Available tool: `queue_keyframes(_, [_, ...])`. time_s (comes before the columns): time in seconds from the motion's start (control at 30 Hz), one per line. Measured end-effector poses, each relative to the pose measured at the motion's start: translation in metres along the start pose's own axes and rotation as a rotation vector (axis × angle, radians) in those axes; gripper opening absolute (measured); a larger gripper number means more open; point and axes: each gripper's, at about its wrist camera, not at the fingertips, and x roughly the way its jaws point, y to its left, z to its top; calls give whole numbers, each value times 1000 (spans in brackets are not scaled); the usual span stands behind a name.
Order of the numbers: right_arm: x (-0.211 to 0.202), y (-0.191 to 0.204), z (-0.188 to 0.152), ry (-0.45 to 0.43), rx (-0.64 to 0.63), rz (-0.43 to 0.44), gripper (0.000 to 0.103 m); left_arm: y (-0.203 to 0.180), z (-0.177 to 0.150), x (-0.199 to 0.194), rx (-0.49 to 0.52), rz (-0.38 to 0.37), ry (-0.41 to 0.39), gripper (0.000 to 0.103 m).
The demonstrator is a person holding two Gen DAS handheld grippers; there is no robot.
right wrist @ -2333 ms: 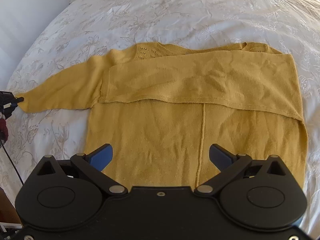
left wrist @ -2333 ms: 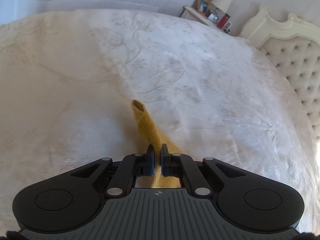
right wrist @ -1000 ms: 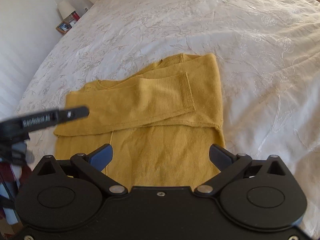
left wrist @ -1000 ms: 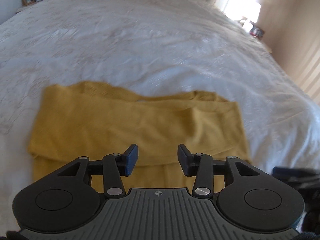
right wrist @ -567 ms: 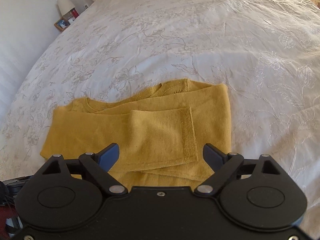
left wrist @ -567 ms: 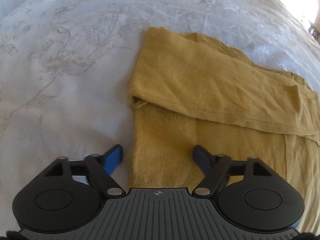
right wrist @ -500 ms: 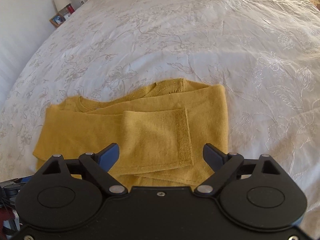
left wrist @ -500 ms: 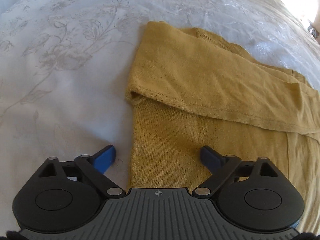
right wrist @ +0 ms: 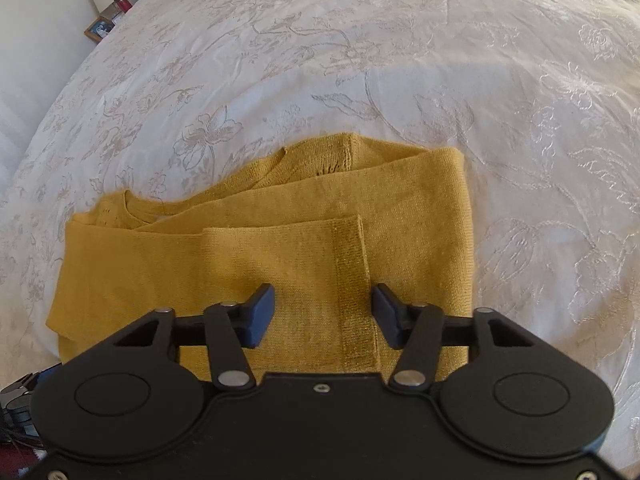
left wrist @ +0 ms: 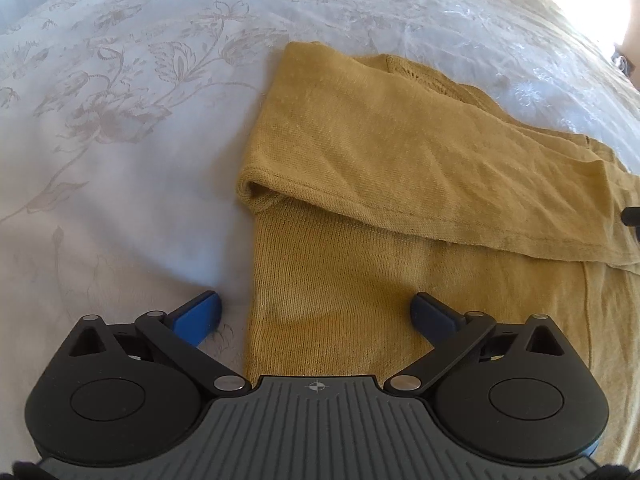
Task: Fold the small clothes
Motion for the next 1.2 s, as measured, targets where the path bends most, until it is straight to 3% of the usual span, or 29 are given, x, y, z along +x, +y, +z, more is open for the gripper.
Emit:
queue_keyframes(0.03, [0, 0, -1, 4, -5, -2, 49, 0, 1, 0, 1, 2, 2, 103])
queue_keyframes(0.1, [-2, 2, 0, 15, -6, 1, 14, 0, 0, -2, 4, 6, 8, 103])
queue_keyframes(0.2, [-21, 11, 2, -36, -20, 47, 13, 0, 1, 0, 6, 6, 14, 103])
queue_keyframes(0.37, [-66, 19, 7, -148, -70, -6, 13, -1, 3, 1, 8, 8, 18, 103])
queue_keyframes(0.57, [-38, -9, 10, -67, -38, -136, 13, -3, 2, 1, 11, 15, 18, 103])
queue_keyframes(0.77, [-48, -3, 6, -97, -37, -117, 13, 0, 4, 2, 14, 7, 24, 103])
queue_keyframes(0.9, [-26, -16, 0, -13, 1, -159, 13, -2, 5, 1, 15, 7, 28, 103])
queue_keyframes(0.97, [-24, -17, -3, -14, 6, -150, 16, -2, 11, -5, 30, 12, 46, 101])
queue_keyframes(1.03, [-23, -15, -5, -15, -8, -142, 19, -6, 16, -19, 55, 40, 4, 100])
queue_keyframes(1.2, [-15, -19, -11, -5, 15, -143, 21, -21, 43, -52, 140, 23, -144, 100])
